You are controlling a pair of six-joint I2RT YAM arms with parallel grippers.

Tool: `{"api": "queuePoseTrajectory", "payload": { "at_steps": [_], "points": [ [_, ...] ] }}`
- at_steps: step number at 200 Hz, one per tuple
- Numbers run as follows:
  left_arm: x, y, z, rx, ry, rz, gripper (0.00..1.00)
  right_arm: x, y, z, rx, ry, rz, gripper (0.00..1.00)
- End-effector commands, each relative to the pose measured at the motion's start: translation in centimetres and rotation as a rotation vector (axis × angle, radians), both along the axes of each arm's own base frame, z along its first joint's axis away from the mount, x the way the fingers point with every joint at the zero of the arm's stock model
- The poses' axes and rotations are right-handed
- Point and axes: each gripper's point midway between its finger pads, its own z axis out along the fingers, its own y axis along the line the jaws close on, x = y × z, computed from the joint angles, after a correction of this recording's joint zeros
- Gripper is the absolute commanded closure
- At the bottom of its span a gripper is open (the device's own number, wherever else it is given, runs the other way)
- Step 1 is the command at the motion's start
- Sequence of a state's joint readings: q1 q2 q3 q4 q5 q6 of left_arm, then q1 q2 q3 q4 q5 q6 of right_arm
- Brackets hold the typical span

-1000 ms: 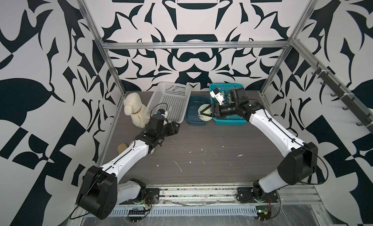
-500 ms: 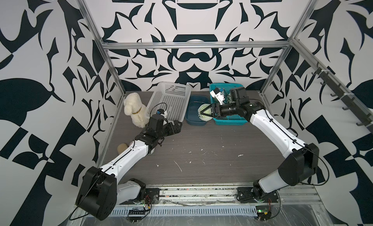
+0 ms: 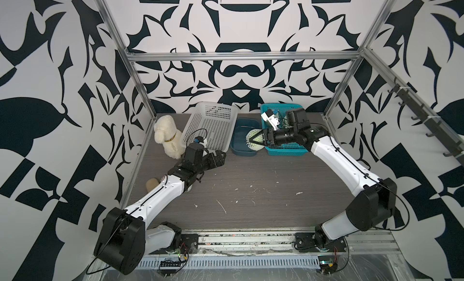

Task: Sleeve custard apples in foam nets
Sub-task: Place the custard apple in the basket.

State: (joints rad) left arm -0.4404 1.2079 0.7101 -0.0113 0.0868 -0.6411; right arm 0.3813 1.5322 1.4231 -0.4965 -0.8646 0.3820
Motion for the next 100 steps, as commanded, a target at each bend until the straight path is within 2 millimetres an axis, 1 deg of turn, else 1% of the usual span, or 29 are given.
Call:
{"api": "queuePoseTrajectory", "payload": {
  "at_steps": [1,73,87,100],
  "points": [
    [-0.1,0.3,0.4,-0.008,-0.02,0.012,0.0,-0.3,0.1,2.6,0.041,-0.086,0.022,0.25],
    [-0.1,-0.3,0.5,-0.021,-0.017,-0.018,0.01,0.0,0.2,2.2,0.036,-0.087,0.018,0.25],
    [0.0,-0.5,0.5,-0.026,-0.018,-0.026,0.0,0.2,0.1,1.9,0.024,-0.09,0.01,0.25],
    [0.1,-0.6,0.5,-0.028,-0.016,-0.03,0.0,0.8,-0.3,1.3,-0.014,-0.103,-0.026,0.25]
  ]
}}
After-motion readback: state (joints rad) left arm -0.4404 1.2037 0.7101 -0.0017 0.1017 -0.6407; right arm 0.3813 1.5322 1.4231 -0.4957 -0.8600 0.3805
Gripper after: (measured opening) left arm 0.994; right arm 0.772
